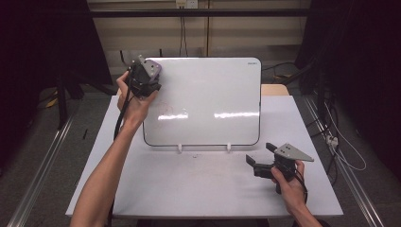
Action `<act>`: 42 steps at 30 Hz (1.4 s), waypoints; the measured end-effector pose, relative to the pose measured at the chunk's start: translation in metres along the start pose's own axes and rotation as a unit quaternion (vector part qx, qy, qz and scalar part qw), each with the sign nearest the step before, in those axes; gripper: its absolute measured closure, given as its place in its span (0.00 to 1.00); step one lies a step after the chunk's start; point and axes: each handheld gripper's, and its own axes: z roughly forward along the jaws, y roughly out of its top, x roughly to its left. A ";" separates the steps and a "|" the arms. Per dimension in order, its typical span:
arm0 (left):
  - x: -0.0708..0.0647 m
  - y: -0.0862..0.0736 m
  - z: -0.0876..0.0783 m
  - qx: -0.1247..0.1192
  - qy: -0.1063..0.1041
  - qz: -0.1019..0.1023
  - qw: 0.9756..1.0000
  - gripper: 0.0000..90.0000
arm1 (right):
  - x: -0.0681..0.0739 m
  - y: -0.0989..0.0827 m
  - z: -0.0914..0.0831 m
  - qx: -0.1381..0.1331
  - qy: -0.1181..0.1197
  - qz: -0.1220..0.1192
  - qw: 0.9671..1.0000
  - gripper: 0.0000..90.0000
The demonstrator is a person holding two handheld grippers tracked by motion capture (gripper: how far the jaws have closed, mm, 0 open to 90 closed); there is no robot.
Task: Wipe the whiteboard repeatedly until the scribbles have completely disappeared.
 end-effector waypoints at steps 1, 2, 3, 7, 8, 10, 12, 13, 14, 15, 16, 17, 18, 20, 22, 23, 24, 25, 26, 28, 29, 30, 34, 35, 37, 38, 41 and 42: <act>-0.003 -0.001 -0.002 -0.001 -0.004 0.004 1.000 0.46 | 0.000 0.000 0.000 -0.001 0.000 0.000 1.000 0.07; -0.008 -0.002 -0.003 -0.001 -0.008 0.011 1.000 0.46 | 0.000 0.000 0.000 -0.001 0.001 0.000 1.000 0.07; -0.013 -0.005 -0.005 -0.003 -0.013 0.014 1.000 0.46 | 0.000 0.000 0.000 -0.001 0.000 0.000 1.000 0.07; -0.032 -0.017 -0.011 -0.011 -0.033 0.019 0.999 0.46 | 0.002 0.001 0.000 -0.001 0.001 -0.002 1.000 0.07; -0.036 -0.019 -0.013 -0.010 -0.040 0.029 0.999 0.46 | 0.002 0.001 0.000 -0.002 0.001 -0.001 1.000 0.07; -0.044 -0.024 -0.016 -0.014 -0.046 0.047 0.998 0.46 | 0.002 0.001 0.000 -0.001 0.001 -0.002 1.000 0.07; -0.051 -0.030 -0.019 -0.017 -0.053 0.059 0.997 0.46 | 0.002 0.001 0.000 -0.001 0.001 -0.002 1.000 0.07; -0.053 -0.032 -0.020 -0.019 -0.057 0.058 0.997 0.46 | 0.002 0.001 0.000 -0.002 0.001 -0.002 1.000 0.07; -0.053 -0.034 -0.021 -0.019 -0.057 0.063 0.996 0.46 | 0.002 0.001 0.000 -0.002 0.001 -0.001 1.000 0.07; -0.054 -0.035 -0.021 -0.026 -0.057 0.059 0.996 0.46 | 0.002 0.001 0.000 -0.002 0.001 -0.003 1.000 0.07; -0.052 -0.034 -0.021 -0.023 -0.058 0.055 0.997 0.46 | 0.002 0.001 0.000 -0.001 0.002 -0.004 1.000 0.07; -0.051 -0.034 -0.020 -0.017 -0.059 0.050 0.997 0.46 | 0.002 0.001 0.000 -0.001 0.002 -0.004 1.000 0.07; -0.051 -0.034 -0.019 -0.018 -0.057 0.044 0.997 0.46 | 0.002 0.001 0.000 -0.002 0.003 -0.005 1.000 0.07; -0.046 -0.033 -0.019 -0.021 -0.053 0.044 0.997 0.46 | 0.002 0.001 0.000 -0.001 0.004 -0.004 1.000 0.07; -0.040 -0.032 -0.018 -0.020 -0.048 0.039 0.998 0.46 | 0.002 0.000 0.000 -0.001 0.002 -0.004 1.000 0.07; -0.034 -0.031 -0.018 -0.019 -0.042 0.039 0.998 0.46 | 0.002 0.000 0.000 0.000 0.002 -0.003 1.000 0.07; -0.029 -0.030 -0.017 -0.022 -0.034 0.029 0.999 0.46 | 0.001 0.000 0.000 0.000 0.002 -0.004 1.000 0.07; -0.021 -0.030 -0.016 -0.018 -0.026 0.028 0.999 0.46 | 0.001 0.000 0.000 0.000 0.001 -0.003 1.000 0.07; -0.015 -0.030 -0.016 -0.017 -0.013 0.024 0.999 0.46 | 0.001 0.000 0.000 -0.001 0.001 -0.003 1.000 0.07; -0.002 -0.033 -0.015 -0.016 -0.009 0.001 1.000 0.46 | 0.002 0.001 0.000 -0.002 0.002 -0.004 1.000 0.07; 0.000 -0.036 -0.014 -0.015 -0.008 -0.002 1.000 0.46 | 0.002 0.001 0.000 -0.002 0.002 -0.003 1.000 0.07; -0.001 -0.037 -0.015 -0.015 -0.007 0.002 1.000 0.46 | 0.002 0.001 0.000 -0.002 0.001 -0.004 1.000 0.07; -0.014 -0.043 -0.018 -0.018 -0.012 0.013 1.000 0.46 | 0.002 0.001 0.000 -0.001 0.002 -0.006 1.000 0.07; -0.017 -0.045 -0.019 -0.021 -0.017 0.012 1.000 0.46 | 0.002 0.001 0.000 -0.001 0.001 -0.006 1.000 0.07; -0.028 -0.049 -0.021 -0.026 -0.021 0.019 0.999 0.46 | 0.002 0.001 0.000 -0.001 0.001 -0.006 1.000 0.07; -0.033 -0.051 -0.023 -0.025 -0.024 0.029 0.999 0.46 | 0.003 0.001 0.000 -0.001 0.001 -0.005 1.000 0.07; -0.049 -0.056 -0.027 -0.030 -0.034 0.039 0.998 0.46 | 0.002 0.002 0.001 -0.001 0.001 -0.006 1.000 0.07; -0.053 -0.058 -0.028 -0.032 -0.037 0.043 0.998 0.46 | 0.002 0.002 0.000 -0.001 0.001 -0.006 1.000 0.07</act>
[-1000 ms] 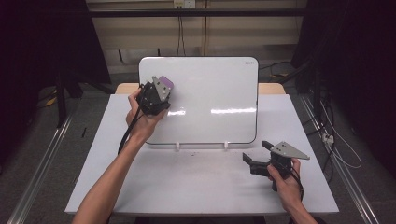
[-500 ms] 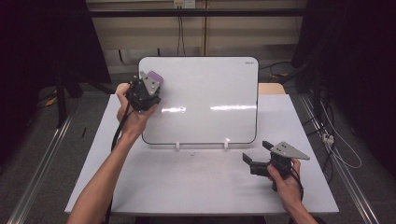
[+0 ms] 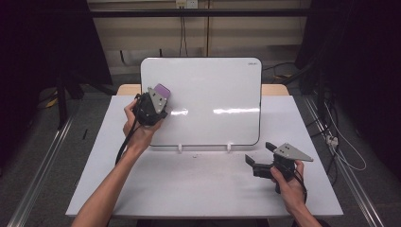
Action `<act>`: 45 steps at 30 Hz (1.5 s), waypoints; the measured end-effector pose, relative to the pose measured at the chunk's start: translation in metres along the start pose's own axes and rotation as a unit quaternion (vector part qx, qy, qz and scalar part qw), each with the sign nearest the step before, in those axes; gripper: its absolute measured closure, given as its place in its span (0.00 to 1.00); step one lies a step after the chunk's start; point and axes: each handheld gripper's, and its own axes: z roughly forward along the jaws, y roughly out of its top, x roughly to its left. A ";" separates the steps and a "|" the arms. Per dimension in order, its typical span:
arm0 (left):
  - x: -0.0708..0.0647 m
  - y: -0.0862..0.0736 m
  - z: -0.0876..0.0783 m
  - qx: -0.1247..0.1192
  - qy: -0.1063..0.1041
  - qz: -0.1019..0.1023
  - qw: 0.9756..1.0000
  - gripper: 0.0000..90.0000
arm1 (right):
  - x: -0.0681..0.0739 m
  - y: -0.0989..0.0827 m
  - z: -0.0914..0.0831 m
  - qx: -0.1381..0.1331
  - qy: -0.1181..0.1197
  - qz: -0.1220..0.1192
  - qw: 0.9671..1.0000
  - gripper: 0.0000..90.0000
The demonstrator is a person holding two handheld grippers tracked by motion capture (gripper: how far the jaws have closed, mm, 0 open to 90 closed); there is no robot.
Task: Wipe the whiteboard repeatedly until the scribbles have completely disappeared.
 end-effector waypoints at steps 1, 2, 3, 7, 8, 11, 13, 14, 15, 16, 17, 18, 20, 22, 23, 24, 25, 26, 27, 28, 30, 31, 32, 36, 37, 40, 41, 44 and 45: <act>-0.004 -0.001 -0.001 0.002 -0.007 0.004 1.000 0.46 | 0.000 0.000 0.000 -0.001 0.000 0.000 1.000 0.07; -0.009 -0.003 -0.002 0.002 -0.012 0.003 1.000 0.46 | 0.000 0.000 0.000 0.000 0.000 0.000 1.000 0.07; -0.012 -0.004 -0.003 0.001 -0.014 0.005 1.000 0.46 | 0.000 0.000 0.000 0.000 0.000 0.000 1.000 0.07; -0.018 -0.008 -0.006 -0.002 -0.027 -0.001 1.000 0.46 | 0.000 0.000 0.000 0.000 0.001 -0.001 1.000 0.07; -0.016 -0.008 -0.005 -0.002 -0.030 -0.008 1.000 0.46 | 0.000 0.000 0.000 0.000 0.001 0.000 1.000 0.07; -0.011 -0.007 -0.003 -0.002 -0.032 -0.011 0.999 0.46 | 0.000 0.000 0.000 -0.001 0.002 0.000 1.000 0.07; -0.004 -0.004 -0.002 -0.005 -0.023 -0.015 1.000 0.46 | 0.000 0.000 0.000 -0.001 0.003 0.000 1.000 0.07; 0.001 -0.003 -0.001 -0.002 -0.021 -0.015 1.000 0.46 | -0.001 0.000 0.000 -0.001 0.001 0.000 1.000 0.07; 0.006 -0.001 0.001 -0.005 -0.014 -0.023 1.000 0.46 | -0.001 -0.001 0.000 0.000 0.000 0.001 1.000 0.07; 0.012 0.000 0.002 -0.004 -0.006 -0.024 1.000 0.46 | -0.001 -0.001 0.000 0.000 0.001 0.001 1.000 0.07; 0.018 0.002 0.002 -0.002 -0.002 -0.028 1.000 0.46 | -0.001 -0.001 0.000 0.000 0.001 0.001 1.000 0.07; 0.024 0.003 0.003 -0.001 0.002 -0.034 0.999 0.46 | -0.001 -0.001 0.000 0.000 0.000 0.001 1.000 0.07; 0.027 0.003 0.004 0.000 0.004 -0.038 0.999 0.46 | -0.001 -0.001 0.000 0.000 0.001 0.001 1.000 0.07; 0.021 0.002 0.003 -0.001 0.012 -0.026 1.000 0.46 | -0.001 -0.001 0.001 0.000 0.000 0.002 1.000 0.07; 0.018 0.001 0.003 -0.001 0.007 -0.026 1.000 0.46 | -0.001 -0.001 0.000 0.000 0.000 0.001 1.000 0.07; 0.014 0.000 0.002 -0.002 0.003 -0.027 1.000 0.46 | -0.001 -0.001 0.000 0.000 0.000 0.002 1.000 0.07; 0.008 -0.002 0.001 -0.004 0.002 -0.024 1.000 0.46 | -0.001 0.000 0.000 0.000 -0.001 0.001 1.000 0.07; 0.003 -0.003 0.000 -0.002 -0.004 -0.015 1.000 0.46 | -0.001 0.000 0.000 0.000 -0.001 0.001 1.000 0.07; -0.004 -0.005 -0.002 -0.003 -0.011 -0.011 1.000 0.46 | -0.001 0.000 0.000 -0.002 -0.001 0.002 1.000 0.07; -0.009 -0.007 -0.004 0.000 -0.014 0.003 1.000 0.46 | -0.001 0.000 0.000 -0.002 -0.001 0.002 1.000 0.07; -0.019 -0.010 -0.007 0.001 -0.029 0.012 1.000 0.46 | -0.001 0.000 0.000 -0.002 -0.001 0.002 1.000 0.07; -0.024 -0.012 -0.008 0.001 -0.035 0.020 0.999 0.46 | -0.001 0.000 0.000 -0.002 -0.001 0.002 1.000 0.07; -0.027 -0.015 -0.009 0.001 -0.039 0.029 0.999 0.46 | -0.001 0.000 0.000 -0.002 -0.001 0.001 1.000 0.07; -0.034 -0.023 -0.014 0.002 -0.052 0.051 0.997 0.46 | -0.001 0.000 -0.001 -0.003 0.000 0.001 1.000 0.07; -0.033 -0.023 -0.014 0.001 -0.055 0.047 0.997 0.46 | -0.001 0.000 -0.001 -0.003 0.000 0.002 1.000 0.07; -0.019 -0.020 -0.011 0.002 -0.048 0.028 0.998 0.46 | -0.001 0.000 0.000 -0.001 -0.001 0.001 1.000 0.07; -0.011 -0.018 -0.009 0.001 -0.037 0.016 0.999 0.46 | -0.001 0.000 0.000 -0.001 0.000 0.001 1.000 0.07; 0.012 -0.013 -0.005 0.004 -0.014 -0.003 1.000 0.46 | -0.001 -0.001 0.000 -0.001 0.000 0.001 1.000 0.07; 0.017 -0.012 -0.003 0.002 -0.010 -0.013 1.000 0.46 | -0.001 -0.001 0.000 0.000 0.000 0.002 1.000 0.07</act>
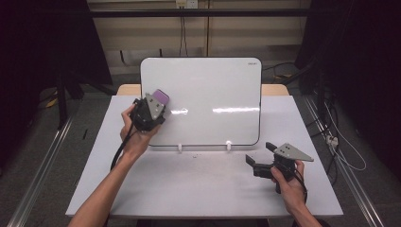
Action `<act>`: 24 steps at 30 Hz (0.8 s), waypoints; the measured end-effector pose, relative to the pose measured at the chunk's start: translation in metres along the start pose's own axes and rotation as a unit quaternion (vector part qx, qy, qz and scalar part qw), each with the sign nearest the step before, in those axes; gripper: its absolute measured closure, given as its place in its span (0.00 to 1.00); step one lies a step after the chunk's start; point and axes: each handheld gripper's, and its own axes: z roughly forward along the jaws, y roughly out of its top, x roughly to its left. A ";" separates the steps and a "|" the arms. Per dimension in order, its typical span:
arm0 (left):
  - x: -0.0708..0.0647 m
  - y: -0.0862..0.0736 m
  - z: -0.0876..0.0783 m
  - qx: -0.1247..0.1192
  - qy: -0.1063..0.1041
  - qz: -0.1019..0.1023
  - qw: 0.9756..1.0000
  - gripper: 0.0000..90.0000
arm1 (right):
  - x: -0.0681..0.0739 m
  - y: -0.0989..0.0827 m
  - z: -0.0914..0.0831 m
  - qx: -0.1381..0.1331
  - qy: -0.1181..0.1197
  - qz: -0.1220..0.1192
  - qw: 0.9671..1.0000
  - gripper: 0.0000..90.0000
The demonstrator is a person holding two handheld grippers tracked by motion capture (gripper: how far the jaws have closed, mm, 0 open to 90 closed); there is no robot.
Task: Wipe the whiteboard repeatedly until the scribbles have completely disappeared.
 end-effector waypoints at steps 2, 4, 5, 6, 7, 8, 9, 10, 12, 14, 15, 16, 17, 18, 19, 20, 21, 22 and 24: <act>0.010 0.003 0.001 0.000 0.016 -0.003 1.000 0.46 | 0.000 0.000 0.000 0.000 -0.001 0.000 1.000 0.07; 0.015 0.002 0.001 0.002 0.017 -0.010 1.000 0.46 | 0.000 0.000 0.000 0.000 0.001 0.000 1.000 0.07; 0.012 0.001 0.000 0.004 0.019 -0.001 1.000 0.46 | 0.000 0.000 0.000 0.000 0.001 0.000 1.000 0.07; 0.009 -0.001 0.000 0.002 0.023 0.003 1.000 0.46 | 0.000 0.000 0.000 0.000 0.000 0.000 1.000 0.07; 0.003 -0.005 -0.002 0.003 0.020 0.006 1.000 0.46 | 0.000 0.000 0.000 0.000 0.000 0.000 1.000 0.07; -0.003 -0.009 -0.004 0.003 0.017 0.009 1.000 0.46 | 0.000 0.000 0.000 0.000 0.000 0.000 1.000 0.07; -0.006 -0.012 -0.006 0.003 0.015 0.014 1.000 0.46 | 0.000 0.000 0.000 0.000 0.000 0.000 1.000 0.07; -0.012 -0.018 -0.008 0.000 0.011 0.012 1.000 0.46 | 0.000 0.000 -0.001 -0.002 0.000 0.000 1.000 0.07; -0.026 -0.029 -0.013 0.001 0.008 0.030 1.000 0.46 | 0.001 0.001 -0.002 -0.003 0.002 -0.003 1.000 0.06; -0.039 -0.034 -0.017 0.005 0.000 0.043 0.999 0.46 | 0.003 0.001 -0.002 -0.003 0.003 -0.003 1.000 0.06; -0.044 -0.035 -0.019 0.007 -0.010 0.041 0.999 0.46 | 0.003 0.001 -0.001 -0.003 0.004 -0.004 1.000 0.06; -0.049 -0.037 -0.019 0.006 -0.016 0.039 0.999 0.46 | 0.003 0.001 0.000 -0.002 0.003 -0.004 1.000 0.06; -0.053 -0.038 -0.020 0.004 -0.019 0.047 0.999 0.46 | 0.003 0.001 0.000 -0.001 0.004 -0.006 1.000 0.06; -0.058 -0.039 -0.020 0.004 -0.022 0.054 0.998 0.46 | 0.003 0.001 0.000 -0.001 0.004 -0.005 1.000 0.06; -0.063 -0.040 -0.022 0.006 -0.028 0.059 0.998 0.46 | 0.003 0.001 -0.001 -0.002 0.004 -0.004 1.000 0.06; -0.067 -0.040 -0.022 0.005 -0.030 0.061 0.998 0.46 | 0.003 0.001 0.000 -0.002 0.003 -0.004 1.000 0.06; -0.069 -0.040 -0.022 0.006 -0.039 0.065 0.997 0.46 | 0.002 0.001 0.000 -0.001 0.003 -0.004 1.000 0.06; -0.072 -0.041 -0.023 0.005 -0.040 0.067 0.997 0.46 | 0.002 0.001 0.000 -0.001 0.003 -0.004 1.000 0.06; -0.077 -0.044 -0.024 0.004 -0.046 0.079 0.996 0.46 | 0.002 0.000 0.000 -0.001 0.003 -0.004 1.000 0.06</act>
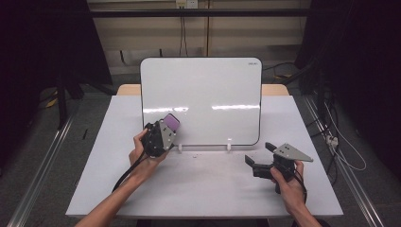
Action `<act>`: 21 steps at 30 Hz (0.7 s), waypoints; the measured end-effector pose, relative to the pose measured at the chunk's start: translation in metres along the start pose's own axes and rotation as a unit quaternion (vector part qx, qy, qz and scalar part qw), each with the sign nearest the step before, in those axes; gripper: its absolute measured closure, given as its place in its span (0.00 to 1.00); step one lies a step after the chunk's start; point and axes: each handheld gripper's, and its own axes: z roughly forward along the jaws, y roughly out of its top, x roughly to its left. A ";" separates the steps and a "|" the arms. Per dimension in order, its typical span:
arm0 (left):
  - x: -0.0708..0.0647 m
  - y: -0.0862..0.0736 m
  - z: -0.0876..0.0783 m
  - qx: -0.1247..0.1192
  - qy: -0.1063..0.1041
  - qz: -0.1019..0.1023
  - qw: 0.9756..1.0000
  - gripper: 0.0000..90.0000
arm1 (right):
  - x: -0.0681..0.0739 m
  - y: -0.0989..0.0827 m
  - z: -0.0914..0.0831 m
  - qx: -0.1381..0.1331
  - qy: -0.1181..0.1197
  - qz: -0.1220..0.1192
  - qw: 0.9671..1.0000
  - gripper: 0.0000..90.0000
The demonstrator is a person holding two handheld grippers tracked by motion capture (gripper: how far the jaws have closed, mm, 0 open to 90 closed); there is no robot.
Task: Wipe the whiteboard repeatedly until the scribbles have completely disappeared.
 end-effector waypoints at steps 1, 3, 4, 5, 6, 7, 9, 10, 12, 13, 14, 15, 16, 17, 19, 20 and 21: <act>0.000 -0.002 -0.001 0.000 -0.004 0.002 1.000 0.46 | 0.000 0.000 0.000 -0.001 0.000 0.001 1.000 0.06; 0.005 -0.003 -0.001 0.000 -0.002 -0.007 1.000 0.46 | 0.000 0.000 -0.001 -0.002 0.000 0.001 1.000 0.06; 0.008 -0.004 -0.002 0.001 0.006 -0.009 1.000 0.46 | 0.000 0.000 -0.001 -0.001 0.000 0.000 1.000 0.06; 0.016 -0.006 -0.001 -0.004 0.012 -0.027 1.000 0.46 | 0.000 0.000 -0.001 -0.001 0.000 0.000 1.000 0.06; 0.022 -0.007 -0.001 -0.004 0.013 -0.043 0.999 0.46 | 0.000 0.000 -0.001 0.000 0.000 0.001 1.000 0.06; 0.030 -0.009 -0.003 -0.001 0.035 -0.046 0.998 0.46 | 0.000 0.000 -0.001 0.000 0.001 0.001 1.000 0.06; 0.043 -0.014 -0.004 -0.003 0.040 -0.078 0.996 0.46 | 0.001 0.000 -0.001 0.000 0.002 0.000 1.000 0.06; 0.047 -0.016 -0.005 0.001 0.051 -0.078 0.996 0.46 | 0.001 0.000 -0.001 -0.001 0.002 0.001 1.000 0.06; 0.056 -0.019 -0.007 0.005 0.062 -0.085 0.994 0.46 | 0.001 0.000 0.000 0.000 0.002 0.000 1.000 0.06; 0.061 -0.020 -0.008 0.004 0.067 -0.097 0.993 0.46 | 0.001 0.000 0.000 0.001 0.002 -0.002 1.000 0.06; 0.064 -0.021 -0.009 0.004 0.068 -0.100 0.993 0.46 | 0.001 0.000 0.000 0.001 0.002 -0.003 1.000 0.06; 0.068 -0.022 -0.010 -0.001 0.066 -0.115 0.991 0.46 | 0.002 0.000 0.000 0.000 0.002 -0.002 1.000 0.06; 0.070 -0.022 -0.012 -0.003 0.063 -0.122 0.991 0.46 | 0.002 0.000 0.000 0.000 0.003 -0.003 1.000 0.06; 0.071 -0.021 -0.014 -0.006 0.058 -0.127 0.990 0.46 | 0.001 0.000 0.000 0.000 0.003 -0.003 1.000 0.06; 0.072 -0.018 -0.018 -0.017 0.051 -0.136 0.989 0.46 | 0.001 0.000 0.001 0.001 0.002 0.000 1.000 0.06; 0.071 -0.017 -0.020 -0.020 0.047 -0.140 0.989 0.46 | 0.001 0.000 0.001 0.001 0.001 0.003 1.000 0.06; 0.071 -0.015 -0.022 -0.026 0.039 -0.147 0.988 0.46 | 0.001 0.000 0.001 0.001 0.001 0.003 1.000 0.06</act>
